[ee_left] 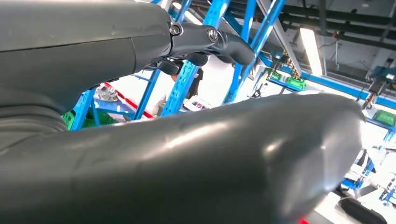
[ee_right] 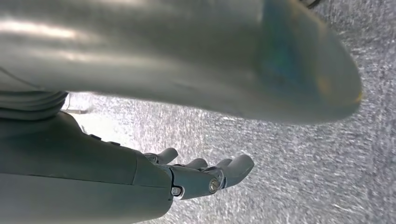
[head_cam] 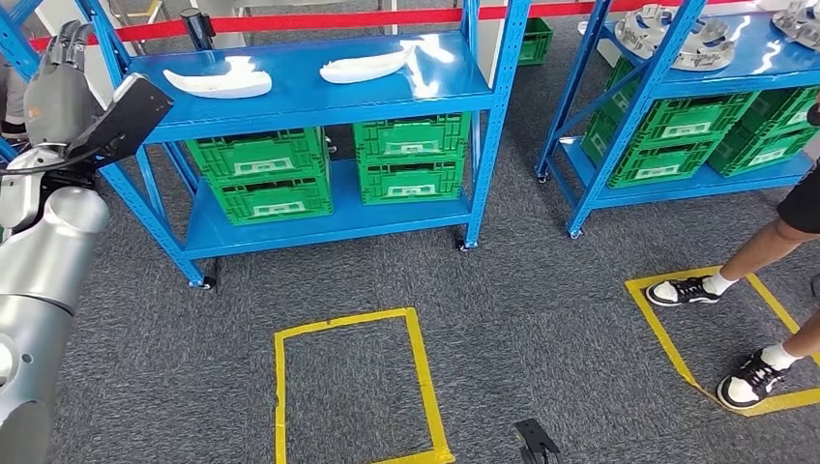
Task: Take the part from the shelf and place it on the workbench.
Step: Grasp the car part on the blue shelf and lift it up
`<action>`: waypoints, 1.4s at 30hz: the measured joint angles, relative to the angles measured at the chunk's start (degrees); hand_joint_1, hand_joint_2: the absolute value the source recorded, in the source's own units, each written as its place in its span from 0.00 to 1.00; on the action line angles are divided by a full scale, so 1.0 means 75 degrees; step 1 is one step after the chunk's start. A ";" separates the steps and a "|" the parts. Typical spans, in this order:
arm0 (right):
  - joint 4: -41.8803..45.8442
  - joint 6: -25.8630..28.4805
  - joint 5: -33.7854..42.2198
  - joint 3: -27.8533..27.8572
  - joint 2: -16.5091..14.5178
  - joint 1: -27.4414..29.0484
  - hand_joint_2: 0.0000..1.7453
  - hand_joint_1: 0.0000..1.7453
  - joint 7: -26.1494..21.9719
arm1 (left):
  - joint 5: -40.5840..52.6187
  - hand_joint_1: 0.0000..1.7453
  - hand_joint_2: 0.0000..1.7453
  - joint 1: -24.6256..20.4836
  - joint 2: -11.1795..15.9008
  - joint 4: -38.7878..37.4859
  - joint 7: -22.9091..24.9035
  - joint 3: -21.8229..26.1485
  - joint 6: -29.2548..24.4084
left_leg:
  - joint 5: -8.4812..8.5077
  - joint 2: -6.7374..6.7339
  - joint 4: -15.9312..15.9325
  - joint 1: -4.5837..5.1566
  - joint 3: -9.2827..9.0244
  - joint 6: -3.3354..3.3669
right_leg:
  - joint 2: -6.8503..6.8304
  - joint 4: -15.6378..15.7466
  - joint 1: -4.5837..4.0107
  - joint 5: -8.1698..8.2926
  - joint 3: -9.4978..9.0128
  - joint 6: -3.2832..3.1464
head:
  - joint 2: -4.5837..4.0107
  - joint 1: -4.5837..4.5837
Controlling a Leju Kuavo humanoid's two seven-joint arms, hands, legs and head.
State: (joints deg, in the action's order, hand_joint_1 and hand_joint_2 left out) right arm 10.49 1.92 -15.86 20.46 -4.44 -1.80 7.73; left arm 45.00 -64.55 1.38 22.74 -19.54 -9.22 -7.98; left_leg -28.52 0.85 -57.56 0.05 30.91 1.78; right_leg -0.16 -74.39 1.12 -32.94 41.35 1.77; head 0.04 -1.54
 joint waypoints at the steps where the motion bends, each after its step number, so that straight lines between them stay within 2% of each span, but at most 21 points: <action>1: 0.0000 0.0002 -0.0001 0.0000 0.0004 0.0002 0.00 0.00 -0.0015 | -0.0020 0.00 0.00 0.0009 0.0000 0.0000 -0.0004 -0.0015 0.0000 | -0.0044 0.0016 -0.0012 -0.0021 -0.0044 -0.0037 | 0.0000 0.0286 0.0012 0.0285 -0.0028 0.0008 | 0.0000 0.0000; 4: -0.0009 0.0003 -0.0001 0.0001 0.0006 0.0004 0.00 0.00 -0.0044 | -0.0076 0.00 0.00 0.0009 0.0001 0.0000 -0.0009 -0.0032 -0.0002 | -0.0215 0.0036 -0.0068 -0.0067 -0.0170 -0.0185 | 0.0011 0.1668 0.0024 0.1032 -0.0454 -0.0009 | 0.0000 -0.0007; 9: -0.0027 0.0004 -0.0001 0.0002 0.0001 0.0033 0.00 0.00 -0.0063 | -0.0092 0.00 0.00 0.0014 0.0009 0.0028 -0.0024 -0.0050 -0.0011 | -0.0349 0.0025 -0.0246 -0.0059 -0.0195 -0.0447 | 0.0014 0.1984 -0.0006 0.0827 -0.0703 -0.0355 | 0.0000 0.0012; 11: -0.0026 0.0006 0.0000 0.0004 0.0001 0.0024 0.00 0.00 -0.0086 | -0.0090 0.00 0.00 -0.0005 0.0011 0.0041 -0.0025 -0.0072 -0.0018 | -0.0423 -0.0031 -0.0883 -0.0071 0.0196 -0.0502 | 0.0024 0.1998 0.0003 0.0708 -0.0881 -0.0450 | 0.0000 0.0028; 13: -0.0028 0.0005 0.0001 0.0005 0.0001 0.0034 0.00 0.00 -0.0098 | -0.0084 0.00 0.00 0.0014 0.0012 0.0023 -0.0015 -0.0098 -0.0009 | -0.0686 -0.0058 -0.1833 -0.0071 0.0909 -0.0537 | 0.0035 0.2002 0.0002 0.0540 -0.1065 -0.0494 | 0.0000 0.0037; 15: -0.0033 0.0005 0.0001 0.0005 0.0000 0.0067 0.00 0.00 -0.0102 | -0.0069 0.00 0.00 0.0060 0.0017 -0.0001 -0.0002 -0.0130 0.0016 | -0.0925 -0.0062 -0.2212 -0.0069 0.1456 -0.0524 | 0.0049 0.2004 -0.0003 0.0326 -0.1322 -0.0497 | 0.0000 0.0037; 17: -0.0036 0.0009 0.0001 0.0005 -0.0002 0.0082 0.00 0.00 -0.0102 | -0.0052 0.00 0.00 0.0070 0.0025 -0.0021 0.0001 -0.0173 0.0040 | -0.0629 -0.0065 -0.1655 -0.0045 0.1587 -0.0448 | 0.0060 0.2022 -0.0017 0.0081 -0.1658 -0.0475 | 0.0000 0.0038; 19: -0.0058 0.0016 0.0001 0.0008 -0.0030 0.0091 0.00 0.00 -0.0095 | -0.0046 0.00 0.00 0.0077 0.0047 -0.0061 -0.0002 -0.0210 0.0051 | 0.0415 -0.0085 -0.0707 0.0030 0.1520 -0.0325 | 0.0072 0.2082 -0.0024 -0.0156 -0.1955 -0.0434 | 0.0000 0.0036; 21: -0.0081 0.0024 0.0000 0.0014 -0.0061 0.0080 0.00 0.00 -0.0079 | -0.0044 0.00 0.00 0.0076 0.0070 -0.0089 -0.0005 -0.0243 0.0062 | 0.1102 -0.0087 -0.0190 0.0111 0.1413 -0.0232 | 0.0082 0.2206 -0.0025 -0.0309 -0.2207 -0.0347 | 0.0000 0.0035; 23: -0.0084 0.0035 -0.0004 0.0017 -0.0065 0.0045 0.00 0.00 -0.0069 | -0.0041 0.00 0.00 0.0003 0.0068 -0.0062 -0.0019 -0.0265 0.0071 | 0.0995 -0.0059 -0.0072 0.0117 0.1222 -0.0154 | 0.0078 0.2177 -0.0035 -0.0221 -0.2352 -0.0248 | 0.0000 0.0026; 25: -0.0082 0.0041 -0.0015 0.0017 -0.0065 0.0000 0.00 0.00 -0.0069 | -0.0038 0.00 0.00 -0.0098 0.0058 -0.0041 -0.0042 -0.0280 0.0071 | 0.0829 -0.0039 0.0059 0.0075 0.0916 -0.0057 | 0.0066 0.1511 -0.0038 0.0130 -0.2028 -0.0193 | 0.0000 0.0001; 27: -0.0082 0.0041 -0.0024 0.0017 -0.0066 -0.0033 0.00 0.00 -0.0069 | -0.0018 0.00 0.00 -0.0115 0.0053 -0.0063 -0.0052 -0.0313 0.0080 | 0.0637 -0.0029 0.0177 0.0051 0.0566 0.0005 | 0.0057 0.0525 -0.0034 0.0197 -0.1304 -0.0147 | 0.0000 -0.0015; 29: -0.0083 0.0039 -0.0041 0.0017 -0.0064 -0.0013 0.00 0.00 -0.0058 | 0.0003 0.00 0.00 -0.0054 0.0049 -0.0103 -0.0064 -0.0361 0.0092 | 0.0394 0.0000 0.0258 0.0038 0.0215 0.0017 | 0.0055 0.0031 -0.0038 -0.0396 -0.0607 -0.0105 | 0.0000 -0.0023; 31: -0.0085 0.0036 -0.0065 0.0017 -0.0063 0.0030 0.00 0.00 -0.0050 | 0.0006 0.00 0.00 0.0002 0.0051 -0.0143 -0.0084 -0.0398 0.0099 | 0.0115 0.0044 0.0320 0.0024 -0.0173 -0.0008 | 0.0054 0.0223 -0.0041 -0.0973 -0.0140 -0.0098 | 0.0000 -0.0031; 32: -0.0085 0.0035 -0.0077 0.0017 -0.0063 0.0054 0.00 0.00 -0.0057 | 0.0005 0.00 0.00 0.0022 0.0054 -0.0165 -0.0092 -0.0412 0.0106 | -0.0034 0.0057 0.0340 0.0019 -0.0376 -0.0026 | 0.0054 0.0554 -0.0043 -0.0897 0.0003 -0.0111 | 0.0000 -0.0035; 33: -0.0088 0.0035 -0.0087 0.0017 -0.0063 0.0079 0.00 0.00 -0.0067 | 0.0004 0.00 0.00 0.0048 0.0056 -0.0188 -0.0100 -0.0424 0.0111 | -0.0190 0.0062 0.0355 0.0017 -0.0566 -0.0046 | 0.0054 0.0988 -0.0047 -0.0459 0.0097 -0.0137 | 0.0000 -0.0035; 35: -0.0117 0.0033 -0.0114 0.0017 -0.0063 0.0145 0.00 0.00 -0.0087 | 0.0003 0.00 0.00 0.0123 0.0059 -0.0259 -0.0111 -0.0463 0.0125 | -0.0542 0.0094 0.0333 0.0043 -0.0892 -0.0108 | 0.0056 0.1872 -0.0083 0.1017 0.0209 -0.0209 | 0.0000 -0.0024; 36: -0.0131 0.0031 -0.0125 0.0017 -0.0064 0.0171 0.00 0.00 -0.0089 | 0.0001 0.00 0.00 0.0157 0.0060 -0.0275 -0.0119 -0.0485 0.0134 | -0.0711 0.0118 0.0342 0.0055 -0.1034 -0.0150 | 0.0060 0.2078 -0.0103 0.1542 0.0199 -0.0257 | 0.0000 -0.0012; 37: -0.0143 0.0030 -0.0136 0.0018 -0.0065 0.0180 0.00 0.00 -0.0093 | -0.0002 0.00 0.00 0.0161 0.0063 -0.0276 -0.0126 -0.0504 0.0140 | -0.0813 0.0141 0.0304 0.0068 -0.1151 -0.0202 | 0.0056 0.2158 -0.0113 0.1768 0.0160 -0.0305 | 0.0000 0.0000; 39: -0.0143 0.0030 -0.0150 0.0020 -0.0076 0.0126 0.00 0.00 -0.0098 | -0.0010 0.00 0.00 0.0049 0.0078 -0.0220 -0.0145 -0.0526 0.0134 | -0.0713 0.0124 -0.0068 0.0071 -0.1135 -0.0312 | 0.0051 0.2083 -0.0092 0.1603 -0.0050 -0.0414 | 0.0000 0.0013; 42: -0.0143 0.0041 -0.0151 0.0020 -0.0081 0.0037 0.00 0.00 -0.0090 | -0.0014 0.00 0.00 -0.0065 0.0106 -0.0201 -0.0174 -0.0567 0.0128 | -0.0379 -0.0027 -0.1598 0.0045 -0.0126 -0.0461 | 0.0049 0.2187 -0.0043 0.1249 -0.0534 -0.0529 | 0.0000 0.0020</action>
State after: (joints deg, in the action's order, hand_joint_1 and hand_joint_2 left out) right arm 9.42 2.23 -16.99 20.61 -5.05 -1.52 7.05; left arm 44.89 -65.04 2.17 21.23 -20.85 -13.47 -7.02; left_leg -31.36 0.65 -69.55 0.38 29.96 -1.68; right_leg 0.21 -57.99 0.80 -23.57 37.35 -2.20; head 0.04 -1.39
